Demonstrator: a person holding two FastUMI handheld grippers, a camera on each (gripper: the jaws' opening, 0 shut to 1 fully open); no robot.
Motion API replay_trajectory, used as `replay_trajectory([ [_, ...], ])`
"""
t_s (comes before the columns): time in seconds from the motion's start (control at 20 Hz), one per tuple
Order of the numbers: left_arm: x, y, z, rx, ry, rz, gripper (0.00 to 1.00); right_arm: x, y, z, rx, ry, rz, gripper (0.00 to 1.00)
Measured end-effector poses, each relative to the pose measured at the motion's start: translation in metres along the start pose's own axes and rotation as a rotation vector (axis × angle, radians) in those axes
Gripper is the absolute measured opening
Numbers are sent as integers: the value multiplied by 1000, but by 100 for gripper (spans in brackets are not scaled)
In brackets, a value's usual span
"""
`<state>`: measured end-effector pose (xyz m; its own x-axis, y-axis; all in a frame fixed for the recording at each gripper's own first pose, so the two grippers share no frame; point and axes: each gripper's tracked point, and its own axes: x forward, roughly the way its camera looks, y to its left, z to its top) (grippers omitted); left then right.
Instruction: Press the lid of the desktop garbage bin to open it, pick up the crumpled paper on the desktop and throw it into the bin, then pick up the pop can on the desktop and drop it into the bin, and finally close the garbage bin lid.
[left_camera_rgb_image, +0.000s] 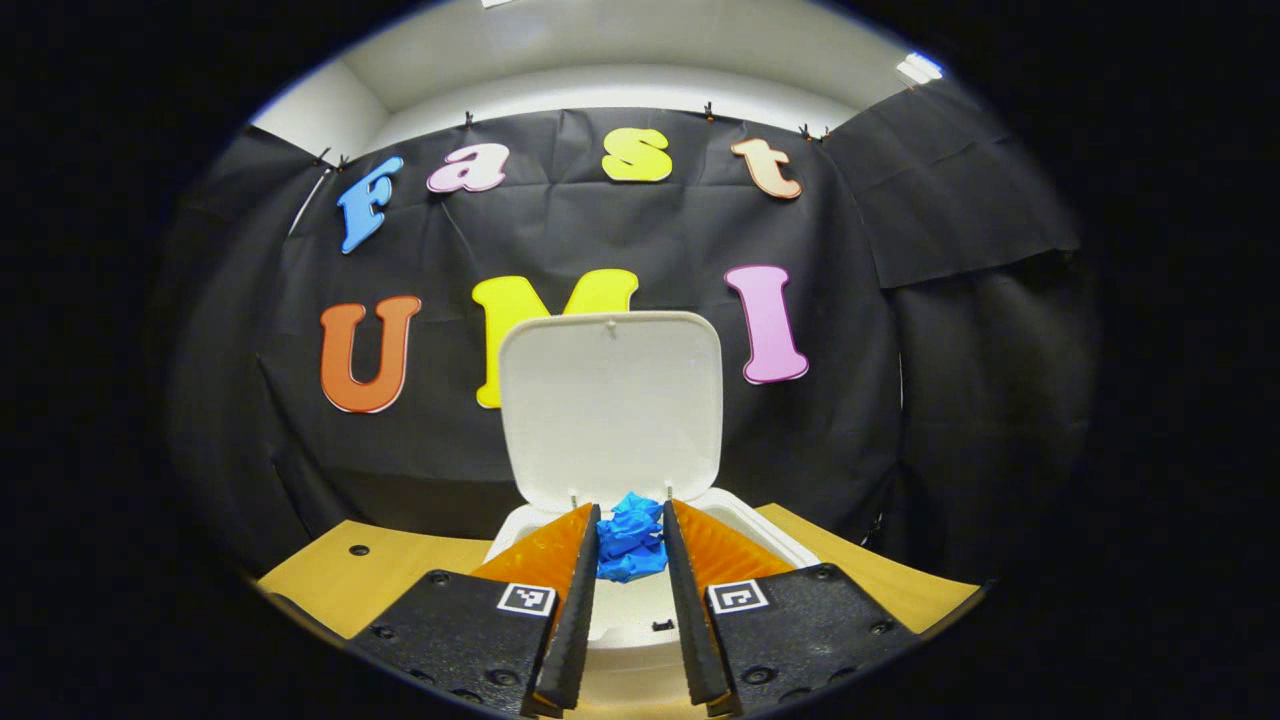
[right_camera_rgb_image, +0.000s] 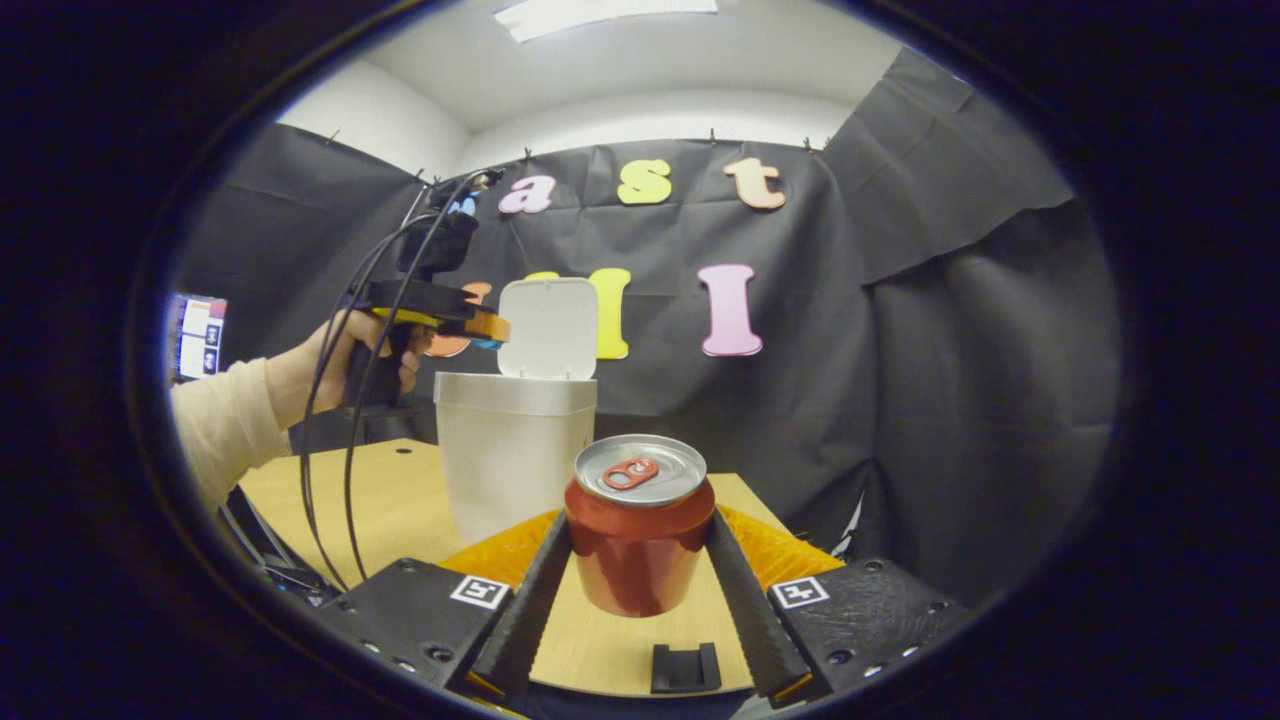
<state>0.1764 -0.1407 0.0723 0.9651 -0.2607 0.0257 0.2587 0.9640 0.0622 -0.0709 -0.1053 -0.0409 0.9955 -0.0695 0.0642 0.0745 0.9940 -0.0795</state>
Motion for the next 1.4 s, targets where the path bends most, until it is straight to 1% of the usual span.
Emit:
replay_trajectory([
  [0.05, 11, 0, -6, 2, 8, 8, 41, 1, 4, -3, 0, 8, 14, 80],
  [0.1, 18, -5, -8, -5, 9, -1, 41, 3, 5, -8, -3, 19, 18, 80],
  [0.15, 23, -8, -14, -32, 10, -2, 41, 4, 2, -14, -9, 31, 14, 80],
  [0.25, 30, -15, -31, -88, 55, -12, 41, 7, -3, -23, -8, 59, -2, 80],
  [0.35, 31, -18, -37, -114, 78, -16, 43, 8, -6, -28, 4, 78, -7, 80],
  [0.4, 29, -17, -34, -130, 67, -19, 46, 8, -7, -29, 5, 85, -10, 80],
  [0.45, 27, -16, -31, -154, 55, -22, 53, 9, -9, -31, 2, 88, -17, 80],
  [0.5, 25, -23, -28, -185, 47, -59, 60, 10, -11, -30, 0, 88, -25, 80],
  [0.55, 23, -31, -25, -190, 43, -94, 53, 10, -12, -29, -2, 88, -31, 80],
  [0.6, 18, -37, -23, -177, 47, -111, 80, 10, -13, -28, -3, 84, -33, 80],
  [0.65, 13, -36, -20, -145, 51, -102, 88, 11, -13, -27, -4, 80, -34, 80],
  [0.7, 8, -30, -18, -108, 51, -77, 90, 11, -13, -26, -6, 77, -36, 80],
  [0.8, -5, -24, -12, -46, 37, -44, 93, 10, -12, -22, -16, 67, -41, 80],
  [0.9, -19, -22, 1, -10, 3, -25, 96, 9, -12, -17, -23, 53, -45, 80],
  [1.0, -36, -15, 2, 34, 13, 11, 96, 11, -12, -14, -22, 47, -49, 80],
  [1.05, -47, -11, 2, 41, 17, 28, 96, 10, -11, -14, -20, 46, -50, 80],
  [1.1, -57, -9, 1, 36, 28, 27, 96, 10, -10, -13, -20, 47, -49, 80],
  [1.2, -80, -6, 5, 14, 11, 27, 96, 10, -6, -12, -24, 50, -52, 80],
  [1.4, -125, 16, 5, -12, -12, 66, 96, 12, 1, -4, -21, 53, -41, 80],
])
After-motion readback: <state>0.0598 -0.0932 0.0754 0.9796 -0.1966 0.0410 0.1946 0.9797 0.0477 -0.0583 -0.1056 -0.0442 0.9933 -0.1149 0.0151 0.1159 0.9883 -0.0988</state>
